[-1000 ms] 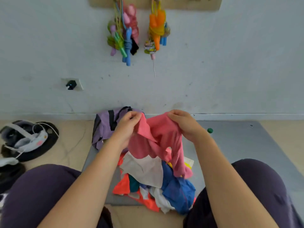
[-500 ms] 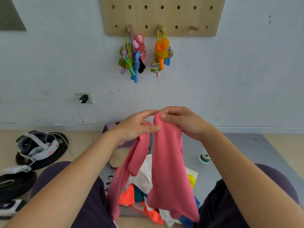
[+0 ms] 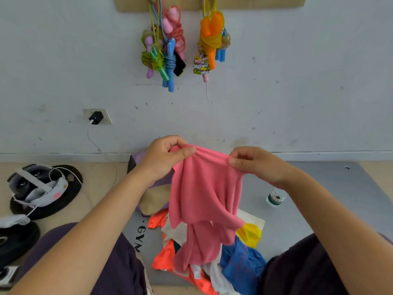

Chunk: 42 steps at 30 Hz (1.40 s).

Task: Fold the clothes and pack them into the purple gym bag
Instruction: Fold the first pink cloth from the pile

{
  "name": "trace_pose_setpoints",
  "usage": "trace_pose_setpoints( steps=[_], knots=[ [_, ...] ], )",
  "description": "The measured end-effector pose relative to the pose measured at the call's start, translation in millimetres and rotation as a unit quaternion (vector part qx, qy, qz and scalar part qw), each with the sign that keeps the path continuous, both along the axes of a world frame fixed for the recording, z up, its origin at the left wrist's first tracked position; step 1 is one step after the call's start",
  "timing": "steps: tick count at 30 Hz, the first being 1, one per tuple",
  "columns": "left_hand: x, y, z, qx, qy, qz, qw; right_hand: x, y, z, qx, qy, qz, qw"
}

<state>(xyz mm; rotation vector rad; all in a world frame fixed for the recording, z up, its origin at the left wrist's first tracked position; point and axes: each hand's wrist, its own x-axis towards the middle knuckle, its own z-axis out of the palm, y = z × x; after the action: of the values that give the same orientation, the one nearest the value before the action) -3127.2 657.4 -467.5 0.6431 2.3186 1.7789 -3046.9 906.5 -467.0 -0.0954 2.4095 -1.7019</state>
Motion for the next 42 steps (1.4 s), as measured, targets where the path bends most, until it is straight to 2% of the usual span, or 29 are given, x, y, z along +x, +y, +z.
trace_pose_setpoints(
  steps=[4, 6, 9, 11, 13, 16, 19, 23, 26, 30, 31, 33, 35, 36, 37, 39, 42],
  knots=[
    [-4, -2, -31, -0.196, 0.023, -0.074, 0.978, -1, 4, -14, 0.035, -0.006, -0.052, 0.998],
    [-8, -3, -32, -0.239, 0.030, -0.111, 0.964, -2, 6, -16, 0.053, -0.011, -0.073, 0.996],
    [-9, 1, -30, -0.273, 0.089, -0.126, 0.950, 0, 10, -17, 0.057, -0.018, -0.073, 0.996],
    [-3, 6, -33, -0.237, 0.066, -0.147, 0.958, 2, 7, -18, 0.039, -0.020, -0.055, 0.998],
    [3, 10, -35, -0.136, -0.023, -0.169, 0.976, 2, 4, -19, 0.020, -0.019, -0.043, 0.999],
    [1, 9, -30, -0.050, -0.076, -0.126, 0.988, 1, 5, -20, 0.017, -0.009, -0.050, 0.999],
    [-7, -2, -23, -0.081, -0.042, -0.113, 0.989, 0, 13, -21, 0.042, 0.007, -0.083, 0.996],
    [-9, -15, -23, -0.149, -0.060, -0.134, 0.978, 0, 19, -26, 0.071, 0.008, -0.102, 0.992],
    [-12, -21, -22, -0.128, -0.065, -0.139, 0.980, 0, 19, -28, 0.115, 0.006, -0.110, 0.987],
    [-9, -24, -23, -0.080, -0.079, -0.178, 0.978, 1, 22, -29, 0.119, 0.006, -0.124, 0.985],
    [-8, -23, -25, -0.077, -0.077, -0.166, 0.980, 1, 21, -29, 0.118, 0.007, -0.125, 0.985],
    [-7, -19, -33, -0.070, -0.057, -0.081, 0.993, 1, 19, -28, 0.113, 0.008, -0.125, 0.986],
    [0, -9, -34, -0.001, -0.114, 0.042, 0.993, 2, 13, -25, 0.084, 0.003, -0.123, 0.989],
    [6, -2, -33, 0.036, -0.159, 0.078, 0.984, 4, 9, -22, 0.064, -0.004, -0.118, 0.991],
    [11, 4, -33, 0.036, -0.170, 0.082, 0.981, 6, 3, -20, 0.044, -0.012, -0.105, 0.993],
    [21, 10, -36, -0.053, -0.111, 0.003, 0.992, 10, -10, -18, 0.001, -0.025, -0.065, 0.998],
    [40, 18, -38, -0.124, -0.086, -0.159, 0.976, 16, -31, -19, -0.087, -0.039, 0.004, 0.995]
  ],
)
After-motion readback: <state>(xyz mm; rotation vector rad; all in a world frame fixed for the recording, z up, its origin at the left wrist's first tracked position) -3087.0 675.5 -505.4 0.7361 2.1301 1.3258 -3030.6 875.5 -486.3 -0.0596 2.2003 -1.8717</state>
